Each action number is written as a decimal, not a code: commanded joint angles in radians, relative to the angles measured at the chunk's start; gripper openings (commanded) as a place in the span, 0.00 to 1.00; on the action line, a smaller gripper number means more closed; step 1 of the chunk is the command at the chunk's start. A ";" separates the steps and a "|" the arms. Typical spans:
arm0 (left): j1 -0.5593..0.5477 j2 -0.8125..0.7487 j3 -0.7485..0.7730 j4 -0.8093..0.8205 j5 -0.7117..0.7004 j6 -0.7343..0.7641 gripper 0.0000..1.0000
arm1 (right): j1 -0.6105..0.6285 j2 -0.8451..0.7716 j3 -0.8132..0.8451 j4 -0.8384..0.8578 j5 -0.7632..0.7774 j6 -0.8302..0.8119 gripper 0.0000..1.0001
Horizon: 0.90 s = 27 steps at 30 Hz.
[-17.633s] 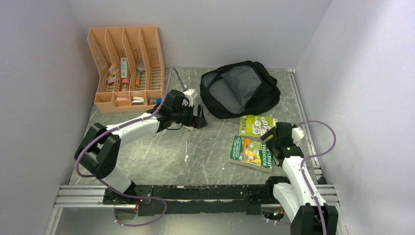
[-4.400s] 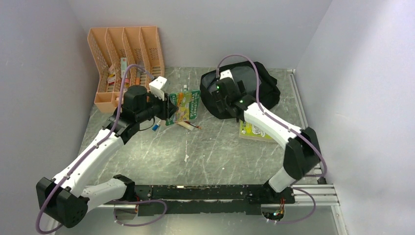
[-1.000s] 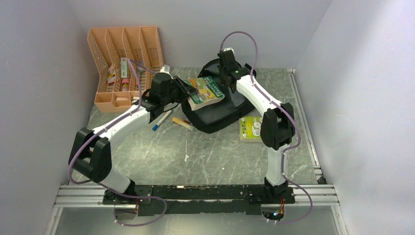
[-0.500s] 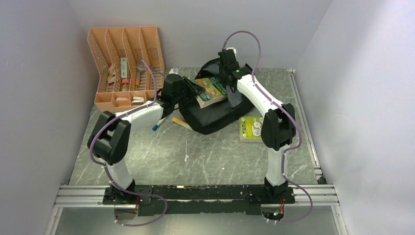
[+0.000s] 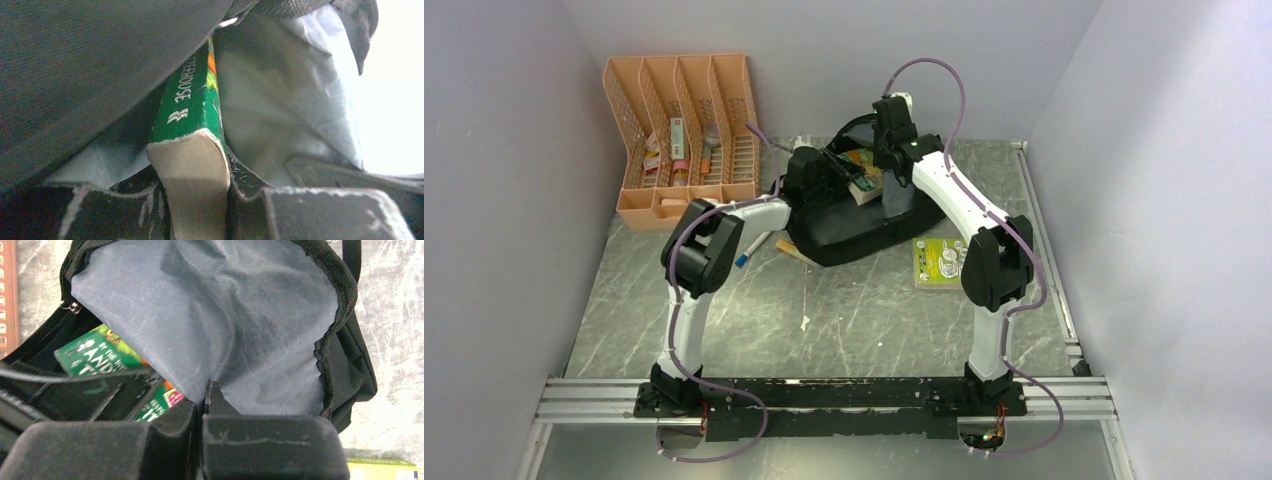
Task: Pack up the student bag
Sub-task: Place the book in the student bag.
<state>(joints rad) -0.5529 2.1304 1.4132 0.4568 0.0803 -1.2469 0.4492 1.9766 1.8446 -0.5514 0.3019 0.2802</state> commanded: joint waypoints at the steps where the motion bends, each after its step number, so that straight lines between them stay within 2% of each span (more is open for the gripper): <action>1: -0.031 0.059 0.155 0.170 0.019 -0.027 0.05 | 0.004 -0.071 0.004 0.053 -0.029 0.020 0.00; 6: -0.052 0.164 0.294 0.140 0.061 -0.003 0.05 | 0.004 -0.078 -0.008 0.053 -0.057 0.005 0.00; 10: -0.068 0.212 0.327 0.152 0.076 0.022 0.05 | 0.004 -0.090 -0.029 0.070 -0.064 -0.005 0.00; 12: -0.068 0.228 0.321 0.160 0.084 0.012 0.15 | 0.004 -0.092 -0.035 0.074 -0.066 -0.008 0.00; 14: -0.068 0.236 0.319 0.148 0.090 0.017 0.30 | 0.003 -0.094 -0.042 0.078 -0.065 -0.008 0.00; 17: -0.068 0.237 0.331 0.102 0.098 0.045 0.57 | 0.004 -0.098 -0.053 0.085 -0.060 -0.014 0.00; 18: -0.068 0.234 0.333 0.092 0.099 0.056 0.74 | 0.003 -0.100 -0.057 0.087 -0.059 -0.016 0.00; 19: -0.068 0.229 0.334 0.082 0.101 0.064 0.87 | 0.003 -0.100 -0.062 0.090 -0.056 -0.018 0.00; 20: -0.068 0.223 0.332 0.070 0.101 0.073 0.94 | 0.003 -0.102 -0.065 0.093 -0.053 -0.018 0.00; 27: -0.042 0.122 0.223 0.026 0.109 0.088 0.97 | -0.005 -0.112 -0.097 0.115 -0.028 -0.027 0.00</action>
<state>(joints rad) -0.6094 2.3695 1.6814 0.4599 0.1535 -1.1774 0.4469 1.9240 1.7618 -0.5152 0.2687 0.2501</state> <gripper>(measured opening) 0.966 0.017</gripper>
